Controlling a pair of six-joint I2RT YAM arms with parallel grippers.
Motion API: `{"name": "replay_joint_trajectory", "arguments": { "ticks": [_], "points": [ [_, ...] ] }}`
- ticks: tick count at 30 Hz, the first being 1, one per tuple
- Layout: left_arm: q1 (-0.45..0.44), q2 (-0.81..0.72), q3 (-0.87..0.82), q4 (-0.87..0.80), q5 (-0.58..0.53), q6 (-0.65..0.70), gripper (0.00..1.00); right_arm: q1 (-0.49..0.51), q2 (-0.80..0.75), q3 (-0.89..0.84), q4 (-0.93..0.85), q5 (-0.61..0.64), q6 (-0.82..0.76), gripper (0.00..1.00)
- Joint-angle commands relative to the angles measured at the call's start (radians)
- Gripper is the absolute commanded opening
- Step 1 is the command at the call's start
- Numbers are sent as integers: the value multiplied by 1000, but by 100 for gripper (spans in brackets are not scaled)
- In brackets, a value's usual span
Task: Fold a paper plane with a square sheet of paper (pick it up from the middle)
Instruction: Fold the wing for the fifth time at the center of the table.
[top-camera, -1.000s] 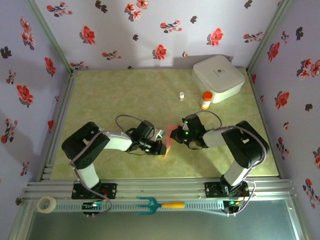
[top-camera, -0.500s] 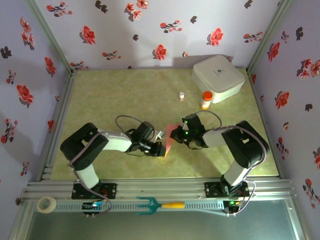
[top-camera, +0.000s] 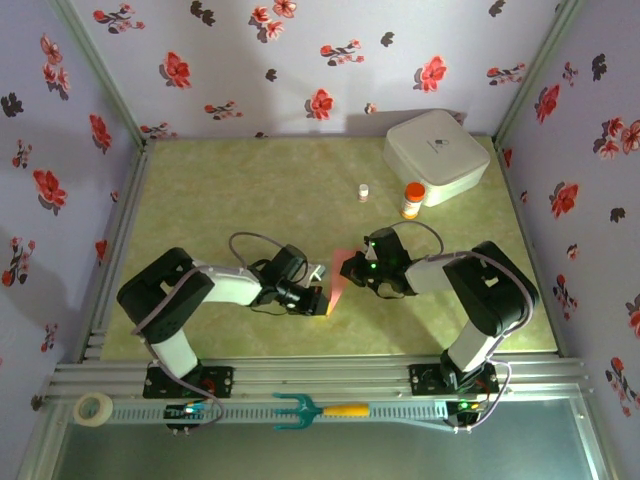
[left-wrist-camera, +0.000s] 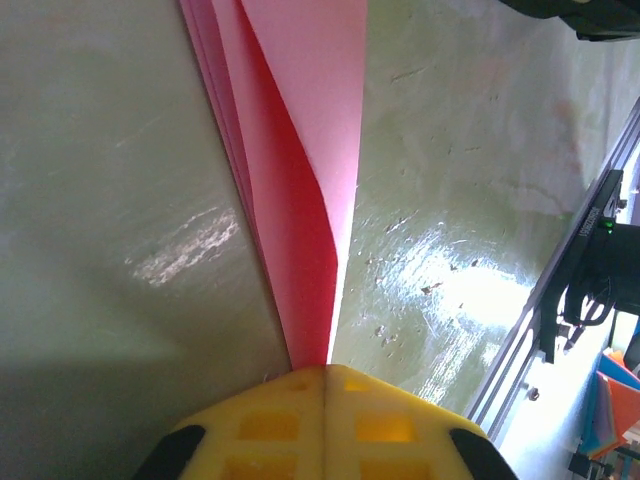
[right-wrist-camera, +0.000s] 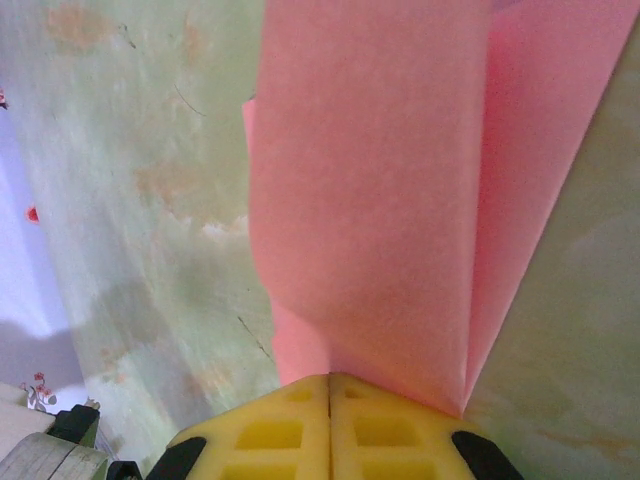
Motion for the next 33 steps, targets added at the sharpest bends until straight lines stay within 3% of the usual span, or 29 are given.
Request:
{"name": "replay_joint_trajectory", "arguments": {
  "ticks": [1,3,7,14,22,33],
  "points": [
    [-19,-13,-56,-134,5,-9,7,-4,29,-7,-100,73,-1,8],
    [-23,-36,-68,-119,4,-19,13,-4,28,-9,-100,72,-1,8],
    [-28,-125,-77,-128,-17,-30,15,-4,28,-7,-100,70,2,8],
    [-21,-266,-9,-150,-63,-2,8,-4,20,-4,-104,71,7,8],
    [-10,-57,178,-104,0,22,2,-2,25,-3,-91,67,16,8],
    [11,93,263,-67,-41,28,3,-2,8,-8,-89,64,17,8]
  ]
}}
